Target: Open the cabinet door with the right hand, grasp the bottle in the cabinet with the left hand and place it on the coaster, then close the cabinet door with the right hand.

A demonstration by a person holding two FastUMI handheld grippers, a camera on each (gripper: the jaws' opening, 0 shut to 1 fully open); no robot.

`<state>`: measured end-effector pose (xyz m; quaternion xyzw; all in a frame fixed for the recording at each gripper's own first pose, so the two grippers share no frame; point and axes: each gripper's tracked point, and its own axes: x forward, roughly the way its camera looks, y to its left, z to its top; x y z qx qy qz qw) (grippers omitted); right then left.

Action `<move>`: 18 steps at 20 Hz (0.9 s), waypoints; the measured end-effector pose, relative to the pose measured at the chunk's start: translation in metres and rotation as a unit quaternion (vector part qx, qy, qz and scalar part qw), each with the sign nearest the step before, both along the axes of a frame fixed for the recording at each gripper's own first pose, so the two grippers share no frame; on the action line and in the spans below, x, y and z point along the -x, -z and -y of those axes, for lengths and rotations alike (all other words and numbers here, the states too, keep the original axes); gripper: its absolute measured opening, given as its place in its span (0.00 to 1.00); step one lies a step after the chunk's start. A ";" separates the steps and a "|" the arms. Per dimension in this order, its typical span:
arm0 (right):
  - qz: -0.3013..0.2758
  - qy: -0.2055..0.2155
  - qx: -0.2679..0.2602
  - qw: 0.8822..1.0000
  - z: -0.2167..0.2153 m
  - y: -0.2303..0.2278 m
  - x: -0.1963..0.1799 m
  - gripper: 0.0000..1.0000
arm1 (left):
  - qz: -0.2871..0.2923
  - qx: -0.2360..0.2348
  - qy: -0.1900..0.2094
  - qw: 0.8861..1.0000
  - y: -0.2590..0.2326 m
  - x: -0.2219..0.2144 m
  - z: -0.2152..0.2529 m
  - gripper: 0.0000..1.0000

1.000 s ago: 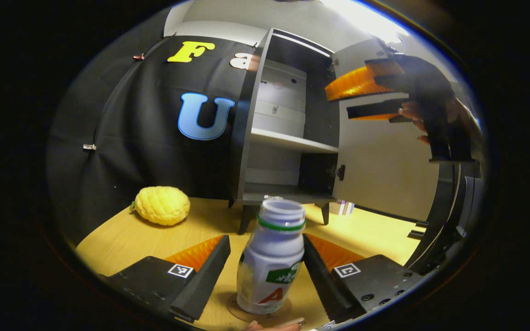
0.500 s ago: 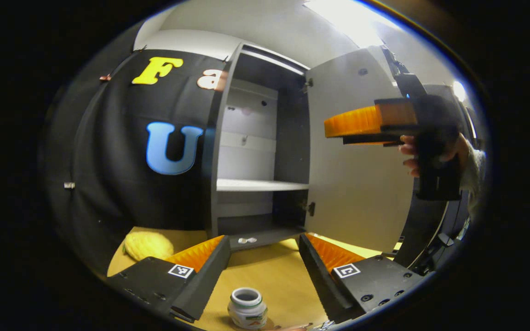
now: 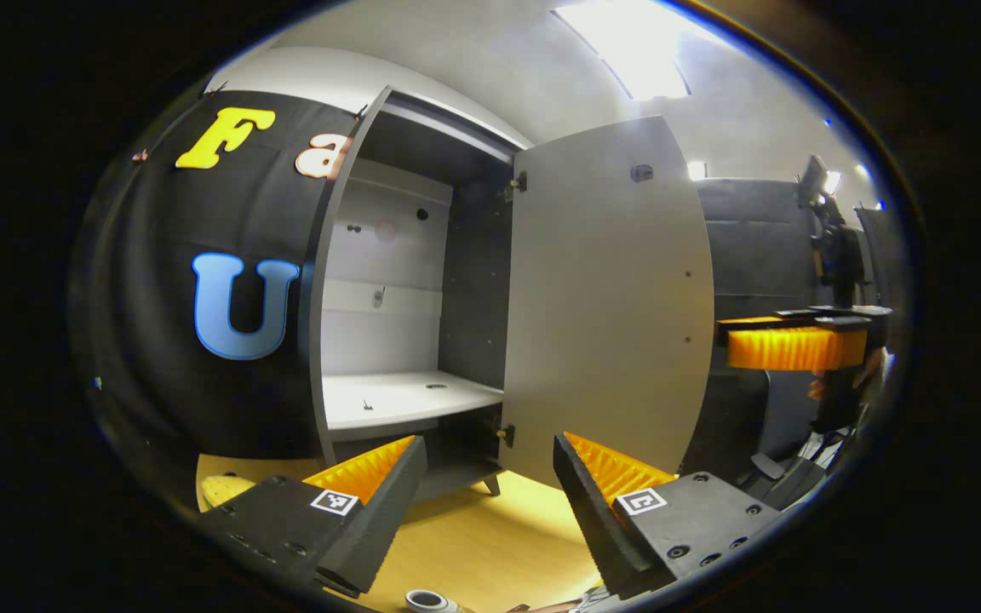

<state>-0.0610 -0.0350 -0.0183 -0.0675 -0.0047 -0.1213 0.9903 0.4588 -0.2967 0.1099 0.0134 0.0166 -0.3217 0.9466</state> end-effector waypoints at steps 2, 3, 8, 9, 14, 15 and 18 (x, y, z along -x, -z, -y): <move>0.016 0.043 -0.003 0.999 0.027 -0.011 0.027 1.00 | 0.014 -0.021 -0.001 1.000 -0.006 -0.009 0.008 0.94; 0.029 0.062 -0.001 0.998 0.043 -0.020 0.038 0.94 | 0.021 -0.033 -0.003 0.999 -0.007 -0.014 0.014 0.92; 0.042 0.102 0.007 0.994 0.119 -0.039 0.054 0.97 | 0.019 -0.060 -0.007 0.998 -0.001 -0.024 0.048 0.93; 0.038 0.099 0.006 0.994 0.131 -0.038 0.049 0.94 | 0.011 -0.055 -0.009 0.998 0.001 -0.026 0.055 0.94; 0.025 0.033 -0.029 0.999 0.163 -0.039 0.013 0.95 | -0.005 -0.016 -0.061 0.998 -0.003 -0.038 0.063 0.92; 0.024 0.018 -0.032 0.999 0.168 -0.040 0.006 0.98 | -0.005 -0.010 -0.074 0.997 -0.005 -0.043 0.064 0.92; 0.019 -0.025 -0.040 0.999 0.175 -0.041 -0.012 0.97 | -0.007 0.001 -0.109 0.994 -0.006 -0.049 0.062 0.92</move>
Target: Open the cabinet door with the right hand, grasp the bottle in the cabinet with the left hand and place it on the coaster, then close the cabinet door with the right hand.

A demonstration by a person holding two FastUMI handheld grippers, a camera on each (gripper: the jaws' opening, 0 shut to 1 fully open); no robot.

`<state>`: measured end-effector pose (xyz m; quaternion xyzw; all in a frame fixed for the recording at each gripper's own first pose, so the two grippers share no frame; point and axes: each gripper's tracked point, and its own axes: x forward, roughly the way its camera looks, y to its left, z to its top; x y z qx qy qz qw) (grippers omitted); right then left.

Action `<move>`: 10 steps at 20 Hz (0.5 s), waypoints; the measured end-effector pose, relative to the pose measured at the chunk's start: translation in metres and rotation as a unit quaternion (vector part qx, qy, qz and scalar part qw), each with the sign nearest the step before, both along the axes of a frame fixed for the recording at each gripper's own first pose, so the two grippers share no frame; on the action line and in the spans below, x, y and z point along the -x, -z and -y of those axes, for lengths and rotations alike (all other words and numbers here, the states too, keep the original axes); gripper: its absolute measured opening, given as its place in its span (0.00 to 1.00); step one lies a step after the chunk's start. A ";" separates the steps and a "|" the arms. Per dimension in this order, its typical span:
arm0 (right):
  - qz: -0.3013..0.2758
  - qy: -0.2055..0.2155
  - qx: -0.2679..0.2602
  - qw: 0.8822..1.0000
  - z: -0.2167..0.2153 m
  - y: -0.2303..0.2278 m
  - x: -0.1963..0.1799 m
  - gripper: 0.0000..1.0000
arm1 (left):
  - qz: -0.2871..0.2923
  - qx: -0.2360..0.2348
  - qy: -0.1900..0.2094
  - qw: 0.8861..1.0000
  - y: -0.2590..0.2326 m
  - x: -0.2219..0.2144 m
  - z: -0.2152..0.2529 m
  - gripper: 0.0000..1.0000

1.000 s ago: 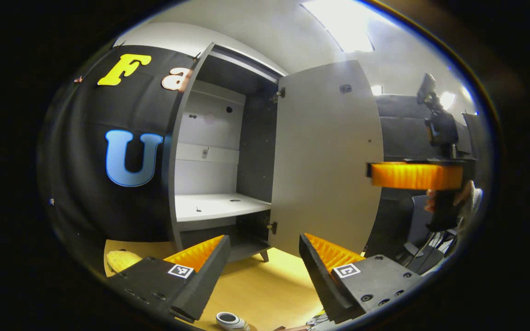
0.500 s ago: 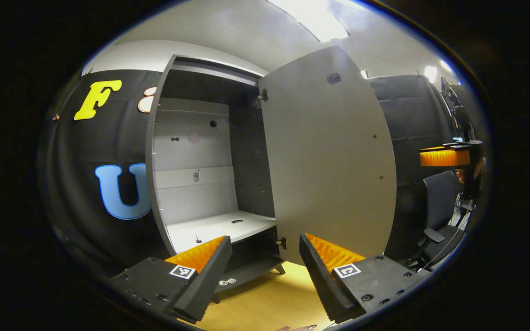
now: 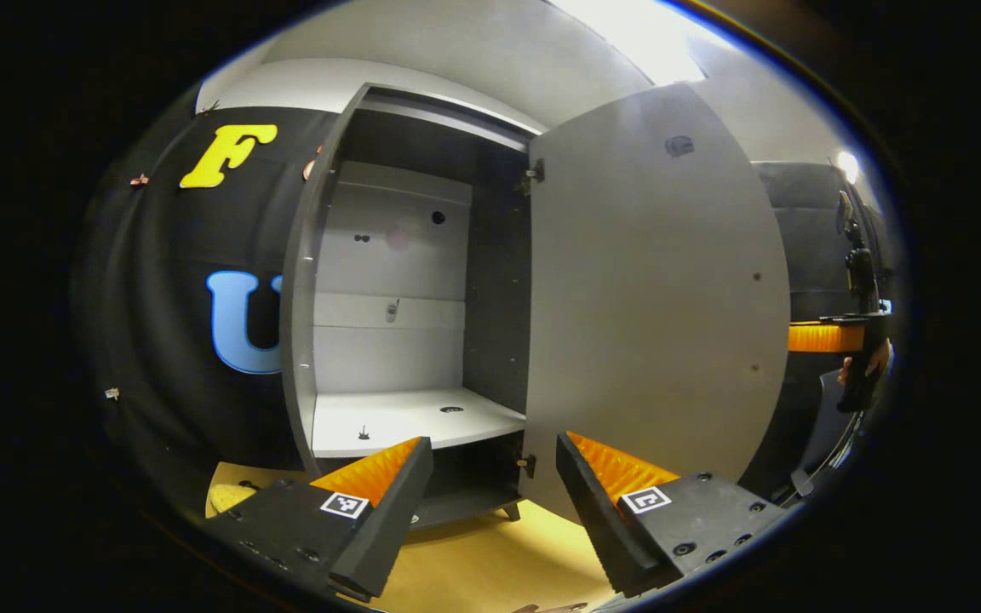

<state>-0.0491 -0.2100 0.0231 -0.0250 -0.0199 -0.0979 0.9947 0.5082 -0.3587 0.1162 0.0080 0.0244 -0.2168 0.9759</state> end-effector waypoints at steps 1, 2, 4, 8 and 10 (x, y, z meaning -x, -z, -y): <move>-0.002 -0.021 -0.010 1.000 -0.004 0.001 -0.004 0.97 | -0.001 0.002 -0.012 1.000 0.000 -0.002 -0.002 0.92; -0.004 -0.033 -0.019 0.999 -0.005 0.005 -0.007 0.95 | -0.002 0.003 -0.022 1.000 0.001 -0.004 -0.003 0.92; -0.006 -0.048 -0.033 0.998 -0.005 0.007 -0.008 1.00 | -0.003 0.005 -0.037 0.999 0.000 -0.006 -0.007 0.92; -0.014 -0.077 -0.007 0.997 -0.023 0.007 -0.012 0.97 | -0.002 0.011 -0.056 0.998 -0.002 -0.006 -0.015 0.93; -0.018 -0.074 0.006 0.997 -0.025 0.007 -0.015 0.94 | -0.002 0.013 -0.056 0.998 -0.003 -0.005 -0.022 0.96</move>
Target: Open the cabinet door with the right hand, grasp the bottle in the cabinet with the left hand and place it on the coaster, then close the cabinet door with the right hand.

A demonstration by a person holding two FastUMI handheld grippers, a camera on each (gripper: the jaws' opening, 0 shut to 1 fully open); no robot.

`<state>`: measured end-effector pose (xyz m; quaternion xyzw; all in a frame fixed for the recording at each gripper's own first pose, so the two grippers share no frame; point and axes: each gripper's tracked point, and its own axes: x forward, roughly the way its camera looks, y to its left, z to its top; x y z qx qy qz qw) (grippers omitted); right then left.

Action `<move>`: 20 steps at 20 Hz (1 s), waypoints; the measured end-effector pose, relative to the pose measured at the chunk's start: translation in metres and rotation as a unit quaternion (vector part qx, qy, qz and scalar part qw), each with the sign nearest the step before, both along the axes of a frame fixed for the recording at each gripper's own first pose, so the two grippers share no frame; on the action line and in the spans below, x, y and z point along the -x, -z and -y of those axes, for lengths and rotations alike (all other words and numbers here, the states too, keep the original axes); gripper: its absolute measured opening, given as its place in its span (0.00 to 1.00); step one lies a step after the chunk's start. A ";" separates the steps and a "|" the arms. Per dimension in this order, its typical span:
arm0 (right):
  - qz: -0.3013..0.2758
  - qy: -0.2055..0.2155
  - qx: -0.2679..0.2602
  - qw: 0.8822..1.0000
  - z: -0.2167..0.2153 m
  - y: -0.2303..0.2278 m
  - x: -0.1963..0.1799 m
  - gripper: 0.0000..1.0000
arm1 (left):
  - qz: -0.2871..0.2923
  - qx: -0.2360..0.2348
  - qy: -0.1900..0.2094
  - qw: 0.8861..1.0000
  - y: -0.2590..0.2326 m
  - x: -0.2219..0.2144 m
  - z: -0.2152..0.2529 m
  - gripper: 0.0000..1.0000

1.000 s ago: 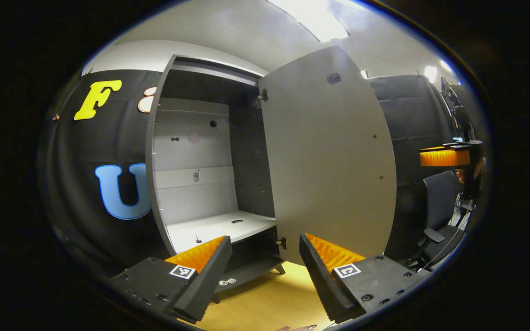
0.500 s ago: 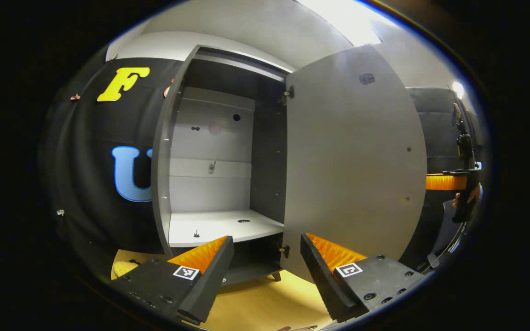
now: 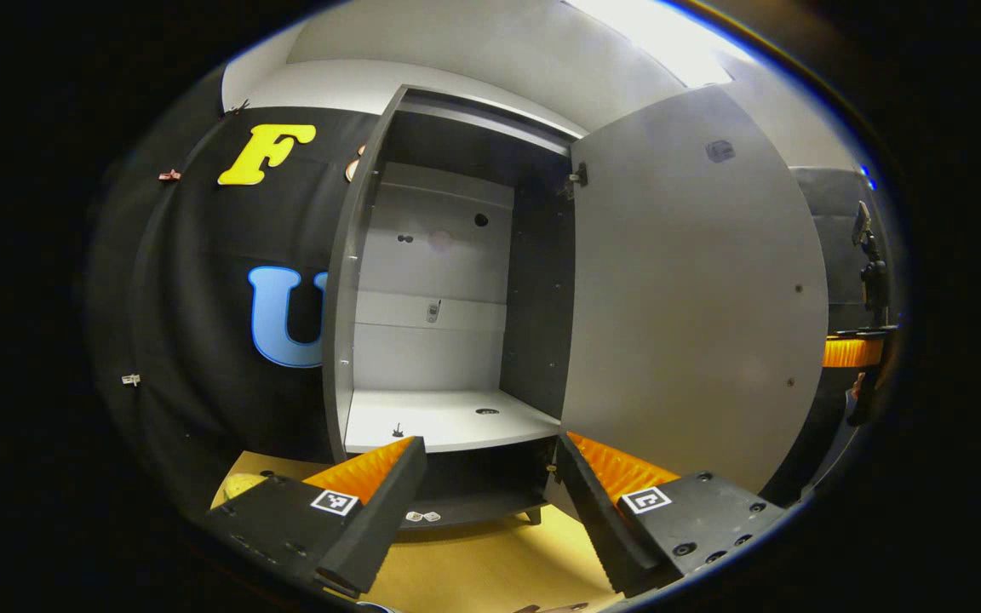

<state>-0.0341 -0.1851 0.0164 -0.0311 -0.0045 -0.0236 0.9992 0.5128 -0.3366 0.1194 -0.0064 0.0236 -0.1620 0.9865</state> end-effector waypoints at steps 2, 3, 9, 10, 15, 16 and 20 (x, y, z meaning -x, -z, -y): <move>-0.007 -0.003 -0.011 1.000 -0.004 0.002 -0.001 0.99 | 0.000 -0.002 0.002 1.000 0.000 0.000 -0.002 0.96; -0.010 -0.006 -0.020 1.000 -0.009 0.004 -0.003 0.94 | 0.000 -0.005 0.003 1.000 -0.001 0.000 -0.004 0.96; -0.022 -0.044 -0.028 0.998 -0.070 0.011 -0.018 1.00 | 0.003 -0.016 0.013 1.000 -0.002 0.001 -0.028 0.96; -0.026 -0.048 -0.032 0.998 -0.081 0.014 -0.024 0.96 | 0.003 -0.020 0.012 1.000 -0.001 0.002 -0.035 0.96; -0.031 -0.061 -0.036 0.997 -0.127 0.019 -0.051 0.96 | -0.003 -0.033 0.000 0.999 0.002 0.015 -0.084 0.96; -0.032 -0.064 -0.042 0.997 -0.139 0.022 -0.055 0.96 | -0.004 -0.033 -0.004 0.999 0.003 0.016 -0.095 0.96; -0.022 -0.072 -0.048 0.996 -0.166 0.024 -0.081 0.96 | 0.001 -0.040 -0.019 0.999 -0.004 0.022 -0.134 0.96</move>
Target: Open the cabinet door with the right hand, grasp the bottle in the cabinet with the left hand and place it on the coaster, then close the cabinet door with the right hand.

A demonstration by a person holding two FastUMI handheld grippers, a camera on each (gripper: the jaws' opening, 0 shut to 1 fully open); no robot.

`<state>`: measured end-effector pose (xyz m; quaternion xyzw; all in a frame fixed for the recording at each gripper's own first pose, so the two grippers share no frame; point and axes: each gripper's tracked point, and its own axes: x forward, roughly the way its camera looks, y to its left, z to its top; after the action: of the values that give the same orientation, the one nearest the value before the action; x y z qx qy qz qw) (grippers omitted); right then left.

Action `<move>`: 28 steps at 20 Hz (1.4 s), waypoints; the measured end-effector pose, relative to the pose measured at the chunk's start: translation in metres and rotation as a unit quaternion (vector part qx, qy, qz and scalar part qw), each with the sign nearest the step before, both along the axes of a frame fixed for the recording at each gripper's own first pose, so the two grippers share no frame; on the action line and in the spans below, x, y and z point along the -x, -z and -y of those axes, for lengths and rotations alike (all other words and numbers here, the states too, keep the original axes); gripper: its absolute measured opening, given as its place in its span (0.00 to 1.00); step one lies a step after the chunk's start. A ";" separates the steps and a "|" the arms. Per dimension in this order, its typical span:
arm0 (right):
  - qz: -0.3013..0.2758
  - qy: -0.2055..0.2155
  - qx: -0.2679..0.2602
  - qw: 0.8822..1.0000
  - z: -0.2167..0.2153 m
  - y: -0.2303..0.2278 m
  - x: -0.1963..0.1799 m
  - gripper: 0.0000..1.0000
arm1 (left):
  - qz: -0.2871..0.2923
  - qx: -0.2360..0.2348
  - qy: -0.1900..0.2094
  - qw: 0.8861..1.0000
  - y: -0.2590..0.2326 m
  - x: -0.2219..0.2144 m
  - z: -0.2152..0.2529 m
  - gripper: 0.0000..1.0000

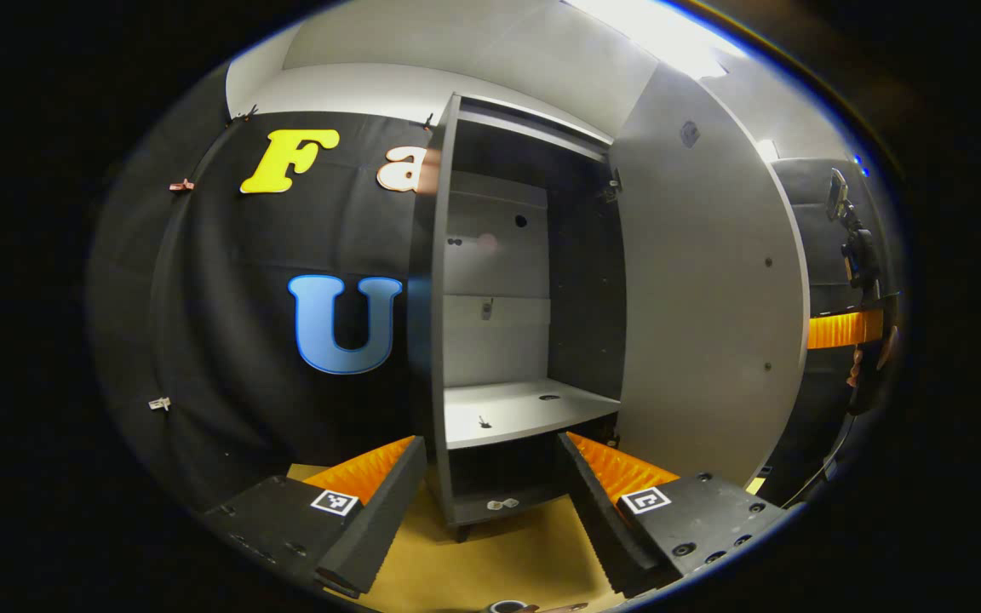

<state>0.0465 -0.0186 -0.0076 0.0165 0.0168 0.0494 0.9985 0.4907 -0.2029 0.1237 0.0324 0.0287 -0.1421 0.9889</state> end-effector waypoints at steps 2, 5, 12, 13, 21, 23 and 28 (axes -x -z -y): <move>0.005 -0.001 0.003 1.000 -0.010 0.002 -0.014 0.96 | 0.006 -0.007 -0.005 1.000 -0.004 0.004 -0.014 0.96; 0.011 0.010 0.016 1.000 -0.019 0.000 -0.022 0.97 | 0.010 -0.007 -0.014 1.000 -0.008 0.010 -0.030 0.96; -0.002 -0.033 0.010 0.999 -0.044 0.003 -0.024 0.99 | 0.000 0.000 -0.039 0.999 -0.005 0.022 -0.047 0.95; -0.002 -0.039 0.012 0.999 -0.046 0.002 -0.025 0.99 | 0.001 0.003 -0.043 0.999 -0.005 0.025 -0.047 0.95; 0.002 -0.024 -0.010 1.000 -0.022 -0.004 -0.030 0.99 | -0.002 0.004 -0.077 0.997 -0.009 0.040 -0.051 0.96; 0.011 0.005 -0.009 1.000 -0.006 -0.007 -0.036 0.99 | -0.005 0.005 -0.086 0.996 -0.010 0.041 -0.048 0.96; 0.019 0.041 0.001 0.999 0.019 -0.003 -0.045 0.97 | -0.009 0.007 -0.101 0.995 -0.015 0.039 -0.039 0.95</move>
<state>0.0911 -0.0372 -0.0043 0.0154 -0.0025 0.0088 0.9998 0.4516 -0.1638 0.1382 0.0216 0.0395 -0.0421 0.9981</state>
